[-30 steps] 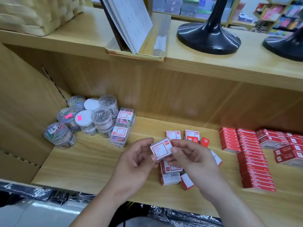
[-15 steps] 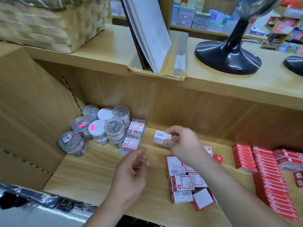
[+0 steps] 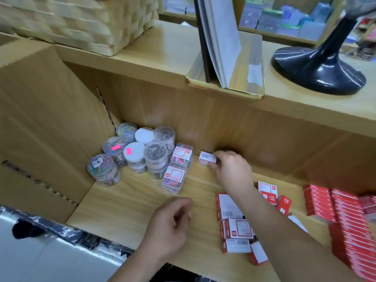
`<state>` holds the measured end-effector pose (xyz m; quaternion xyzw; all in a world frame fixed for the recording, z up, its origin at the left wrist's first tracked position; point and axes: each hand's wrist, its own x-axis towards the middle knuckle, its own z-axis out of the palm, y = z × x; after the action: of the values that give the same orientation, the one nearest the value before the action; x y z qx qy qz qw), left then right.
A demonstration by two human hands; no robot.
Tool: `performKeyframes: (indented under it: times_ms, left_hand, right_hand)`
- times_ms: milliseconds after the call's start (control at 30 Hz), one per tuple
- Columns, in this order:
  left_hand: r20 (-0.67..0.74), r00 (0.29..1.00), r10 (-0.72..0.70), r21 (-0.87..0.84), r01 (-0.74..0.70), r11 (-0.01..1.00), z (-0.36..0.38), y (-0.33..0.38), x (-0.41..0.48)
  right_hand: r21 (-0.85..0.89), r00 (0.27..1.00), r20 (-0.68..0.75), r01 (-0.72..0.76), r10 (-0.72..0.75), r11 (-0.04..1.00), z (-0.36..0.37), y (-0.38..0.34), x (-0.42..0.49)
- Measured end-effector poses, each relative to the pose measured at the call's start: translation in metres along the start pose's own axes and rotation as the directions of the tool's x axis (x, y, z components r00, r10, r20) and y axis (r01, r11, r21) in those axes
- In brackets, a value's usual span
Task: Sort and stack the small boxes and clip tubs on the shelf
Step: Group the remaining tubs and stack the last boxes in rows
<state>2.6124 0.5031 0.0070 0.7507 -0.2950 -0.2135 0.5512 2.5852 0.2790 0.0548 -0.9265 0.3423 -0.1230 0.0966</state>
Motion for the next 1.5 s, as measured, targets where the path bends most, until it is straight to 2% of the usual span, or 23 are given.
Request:
performKeyframes:
  times_ms: [100,200,300,400,633,800,867,900,967,1033,1067,1133,1233,1333,1367,1500]
  left_hand:
    - [0.085,0.993,0.087,0.139,-0.099,0.985,0.010,0.006,0.007]
    - [0.180,0.967,0.181,0.198,-0.216,0.956,0.025,0.023,0.022]
    - [0.327,0.936,0.129,0.269,-0.223,0.937,0.044,0.035,0.041]
    - [0.412,0.910,0.048,0.341,-0.203,0.918,0.055,0.036,0.054]
    - [0.331,0.942,0.060,0.039,-0.078,0.996,0.062,0.037,0.042]
    - [0.215,0.973,0.086,0.006,-0.089,0.996,0.053,0.040,0.035]
    - [0.172,0.973,0.153,-0.024,-0.151,0.988,0.044,0.050,0.027]
    - [0.144,0.969,0.202,-0.055,-0.196,0.979,0.040,0.055,0.024]
    - [0.090,0.951,0.297,-0.093,-0.289,0.953,0.032,0.063,0.015]
    - [0.029,0.935,0.353,-0.125,-0.347,0.930,0.027,0.065,0.009]
    - [0.004,0.946,0.323,-0.169,-0.318,0.933,0.026,0.063,0.008]
    - [-0.033,0.981,0.190,-0.311,-0.191,0.931,0.022,0.063,0.003]
    - [-0.029,0.999,0.037,-0.436,-0.046,0.899,0.022,0.067,0.000]
    - [-0.016,1.000,0.005,-0.457,-0.012,0.889,0.018,0.064,0.001]
    - [-0.014,1.000,0.005,-0.452,-0.010,0.892,0.017,0.063,0.001]
    - [-0.028,0.999,0.019,-0.376,-0.028,0.926,0.010,0.054,0.001]
  right_hand:
    - [0.141,1.000,0.003,0.004,-0.004,0.990,-0.027,0.017,-0.015]
    - [0.256,0.997,-0.053,-0.034,0.050,0.966,-0.060,0.042,-0.046]
    - [0.372,0.987,0.030,-0.156,0.156,0.915,-0.083,0.053,-0.083]
    - [0.399,0.986,0.059,-0.164,0.154,0.902,-0.083,0.054,-0.116]
    - [0.417,0.978,0.053,-0.205,0.201,0.886,-0.061,0.055,-0.144]
    - [0.501,0.972,0.038,-0.218,0.230,0.837,-0.066,0.049,-0.136]
    - [0.610,0.960,0.089,-0.262,0.264,0.748,-0.073,0.043,-0.130]
    - [0.685,0.951,0.149,-0.297,0.271,0.665,-0.078,0.039,-0.125]
    - [0.800,0.918,0.320,-0.395,0.236,0.451,-0.087,0.030,-0.121]
    - [0.858,0.889,0.428,-0.456,0.165,0.235,-0.093,0.023,-0.119]
    - [0.871,0.884,0.447,-0.465,0.138,0.159,-0.094,0.021,-0.118]
    - [0.880,0.885,0.456,-0.464,0.096,0.103,-0.095,0.018,-0.120]
    - [0.879,0.888,0.455,-0.460,0.068,0.124,-0.091,0.014,-0.121]
    - [0.868,0.883,0.466,-0.468,0.055,0.166,-0.092,0.010,-0.121]
    - [0.856,0.878,0.476,-0.476,0.050,0.199,-0.095,0.008,-0.120]
    - [0.753,0.857,0.513,-0.477,0.051,0.453,-0.094,0.002,-0.103]
